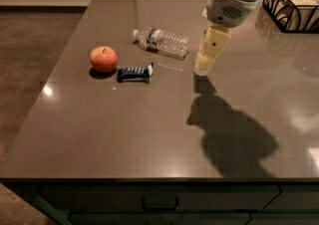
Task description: Pick water bottle
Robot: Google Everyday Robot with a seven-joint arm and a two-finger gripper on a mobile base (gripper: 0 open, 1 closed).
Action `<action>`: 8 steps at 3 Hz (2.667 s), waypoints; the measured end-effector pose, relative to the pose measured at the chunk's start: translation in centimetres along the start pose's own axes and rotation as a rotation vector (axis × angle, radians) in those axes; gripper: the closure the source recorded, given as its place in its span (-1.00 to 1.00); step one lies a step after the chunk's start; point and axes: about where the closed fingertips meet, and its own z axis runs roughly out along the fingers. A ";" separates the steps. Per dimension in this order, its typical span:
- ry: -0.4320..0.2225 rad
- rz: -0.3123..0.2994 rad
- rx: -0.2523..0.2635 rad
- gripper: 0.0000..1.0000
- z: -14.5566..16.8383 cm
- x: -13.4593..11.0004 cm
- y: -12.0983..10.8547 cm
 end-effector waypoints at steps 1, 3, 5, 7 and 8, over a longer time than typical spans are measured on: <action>-0.011 -0.006 -0.010 -1.00 2.6 -1.8 -2.2; 0.013 0.081 -0.067 -1.00 8.6 -3.9 -7.9; 0.041 0.103 -0.080 -1.00 13.1 -5.8 -11.3; 0.084 0.079 -0.076 -0.67 15.3 -6.3 -12.5; 0.098 0.061 -0.074 -0.21 15.6 -6.4 -12.7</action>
Offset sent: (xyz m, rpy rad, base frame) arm 0.1217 0.0419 -0.0445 0.0635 0.1046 -0.0802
